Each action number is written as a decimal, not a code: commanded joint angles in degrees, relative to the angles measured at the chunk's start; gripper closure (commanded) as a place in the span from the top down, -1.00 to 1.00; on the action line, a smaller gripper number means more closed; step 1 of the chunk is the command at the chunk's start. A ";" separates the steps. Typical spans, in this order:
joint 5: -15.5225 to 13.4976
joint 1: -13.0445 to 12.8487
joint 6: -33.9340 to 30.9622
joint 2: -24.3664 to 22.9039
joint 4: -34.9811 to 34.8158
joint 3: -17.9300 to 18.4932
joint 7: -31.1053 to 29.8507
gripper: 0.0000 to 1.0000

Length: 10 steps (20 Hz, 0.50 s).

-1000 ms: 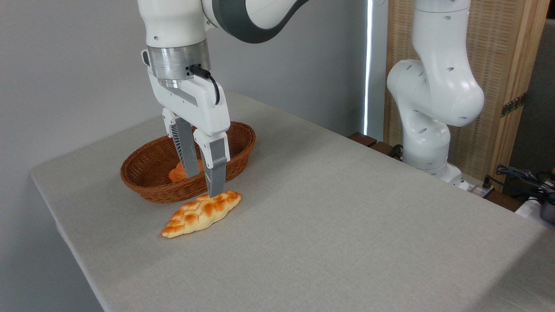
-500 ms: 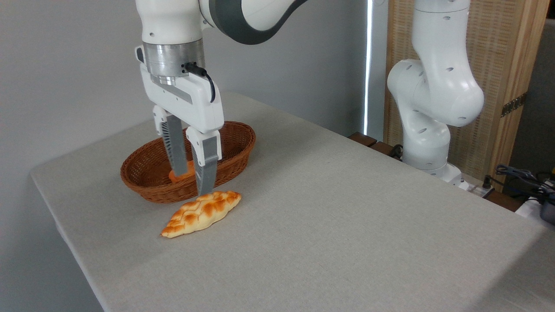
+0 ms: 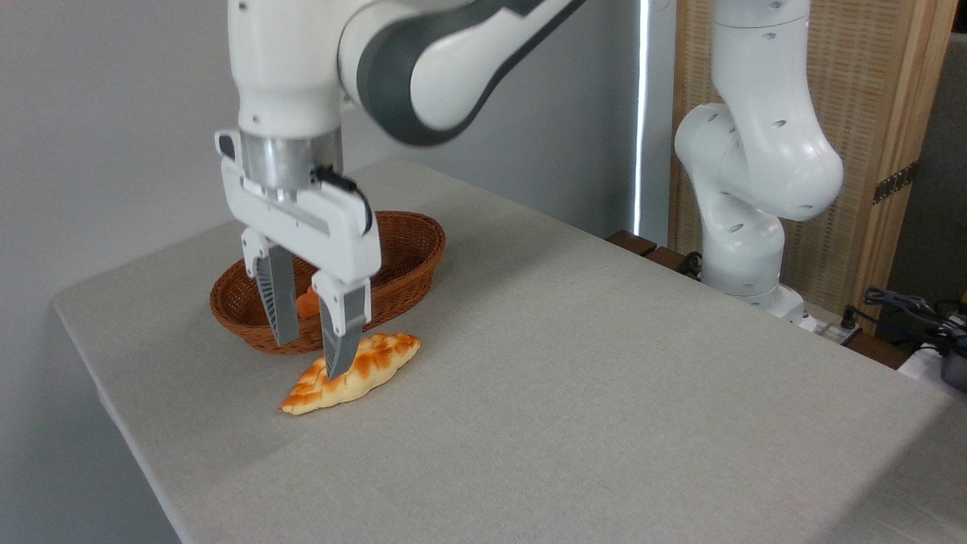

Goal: Put bread into the basket
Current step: 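Lower the open gripper down onto the braided bread roll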

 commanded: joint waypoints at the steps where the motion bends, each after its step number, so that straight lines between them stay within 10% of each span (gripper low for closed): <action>1: -1.36 -0.23 1.86 2.97 -0.26 -1.00 -0.65 1.00; 10: -1.10 -0.23 3.44 6.75 -0.26 -4.08 -0.82 1.00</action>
